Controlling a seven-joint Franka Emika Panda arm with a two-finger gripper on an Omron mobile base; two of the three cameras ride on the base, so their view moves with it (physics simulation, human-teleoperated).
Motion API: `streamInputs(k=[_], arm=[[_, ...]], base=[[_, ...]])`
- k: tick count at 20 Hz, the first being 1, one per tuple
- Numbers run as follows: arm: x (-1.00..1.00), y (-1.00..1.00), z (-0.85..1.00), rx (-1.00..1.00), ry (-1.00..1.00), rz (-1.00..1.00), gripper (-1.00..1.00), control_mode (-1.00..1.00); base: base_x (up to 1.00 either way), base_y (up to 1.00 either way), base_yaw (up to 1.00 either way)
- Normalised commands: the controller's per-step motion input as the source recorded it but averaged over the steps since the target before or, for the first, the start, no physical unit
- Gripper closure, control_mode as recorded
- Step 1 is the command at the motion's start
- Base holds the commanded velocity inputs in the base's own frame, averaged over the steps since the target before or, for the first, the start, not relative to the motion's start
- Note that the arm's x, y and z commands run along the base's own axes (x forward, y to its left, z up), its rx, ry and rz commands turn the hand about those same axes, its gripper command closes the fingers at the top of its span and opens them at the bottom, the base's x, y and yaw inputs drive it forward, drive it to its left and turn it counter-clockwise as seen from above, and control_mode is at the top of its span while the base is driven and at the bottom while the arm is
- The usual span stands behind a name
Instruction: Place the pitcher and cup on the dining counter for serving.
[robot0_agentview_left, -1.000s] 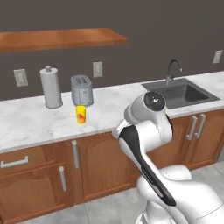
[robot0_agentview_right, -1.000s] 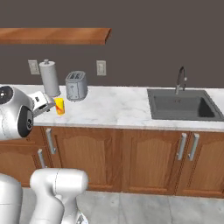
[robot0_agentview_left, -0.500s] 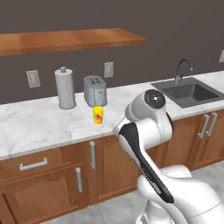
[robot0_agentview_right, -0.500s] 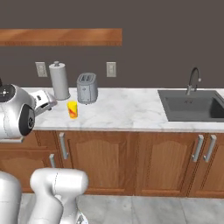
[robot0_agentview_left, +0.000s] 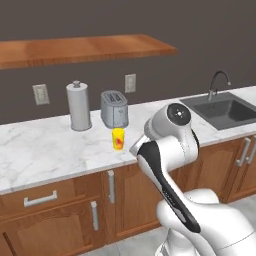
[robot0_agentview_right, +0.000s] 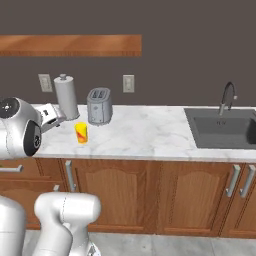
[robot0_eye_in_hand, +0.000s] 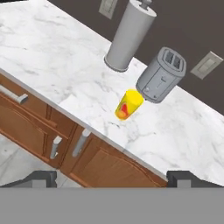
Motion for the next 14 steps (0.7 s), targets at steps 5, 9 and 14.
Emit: streamInputs(k=[5,9,14], arm=[[0.00,0.00,0.00,0.00,0.00,0.00,-1.00,1.00],[0.00,0.00,0.00,0.00,0.00,0.00,-1.00,1.00],[0.41,0.00,0.00,0.03,0.20,-0.02,-1.00,-1.00]], base=[[0.49,0.00,0.03],[0.36,0.00,0.00],[0.00,0.00,0.00]])
